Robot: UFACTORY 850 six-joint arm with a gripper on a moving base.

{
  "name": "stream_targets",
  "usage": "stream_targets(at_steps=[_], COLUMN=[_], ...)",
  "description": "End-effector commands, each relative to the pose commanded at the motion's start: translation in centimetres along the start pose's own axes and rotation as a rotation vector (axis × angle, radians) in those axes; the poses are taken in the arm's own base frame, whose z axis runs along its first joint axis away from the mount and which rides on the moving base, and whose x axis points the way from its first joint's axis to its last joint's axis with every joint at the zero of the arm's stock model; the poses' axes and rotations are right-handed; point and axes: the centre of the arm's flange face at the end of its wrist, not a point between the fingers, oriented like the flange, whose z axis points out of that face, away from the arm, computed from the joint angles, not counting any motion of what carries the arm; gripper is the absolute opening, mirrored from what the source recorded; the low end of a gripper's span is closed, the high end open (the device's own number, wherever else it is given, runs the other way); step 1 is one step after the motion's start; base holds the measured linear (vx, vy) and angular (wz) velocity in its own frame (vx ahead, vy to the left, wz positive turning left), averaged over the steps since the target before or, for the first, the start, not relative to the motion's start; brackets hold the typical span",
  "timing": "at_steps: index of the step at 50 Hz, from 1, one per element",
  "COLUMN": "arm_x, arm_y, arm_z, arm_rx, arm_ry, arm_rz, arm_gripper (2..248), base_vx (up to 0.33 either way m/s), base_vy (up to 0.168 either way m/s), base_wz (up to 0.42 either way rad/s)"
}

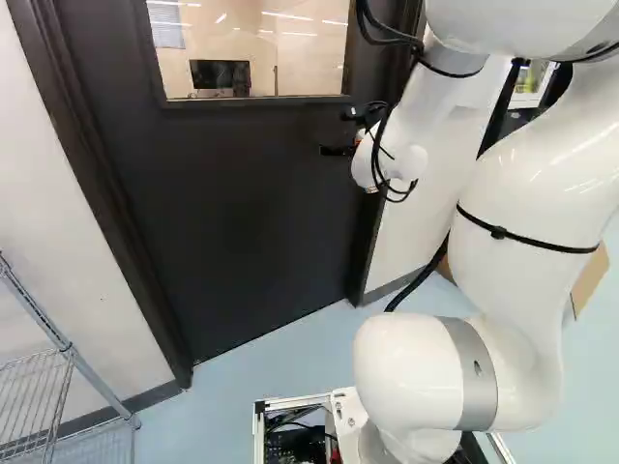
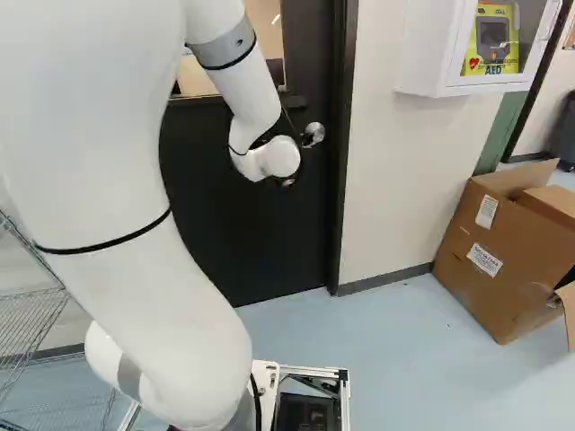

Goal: Open the door and move inside

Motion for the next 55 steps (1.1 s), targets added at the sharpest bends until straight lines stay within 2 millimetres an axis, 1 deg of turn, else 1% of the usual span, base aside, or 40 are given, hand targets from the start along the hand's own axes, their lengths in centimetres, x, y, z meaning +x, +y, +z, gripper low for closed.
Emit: stream_targets(at_steps=[55], arm_x=[-5.9], arm_y=[0.1], arm_z=[1.6], arm_rx=[0.011], arm_ry=[-0.112], arm_rz=[0.049], arm_gripper=[247], base_vx=[0.0], base_vy=[0.0], base_wz=[0.0])
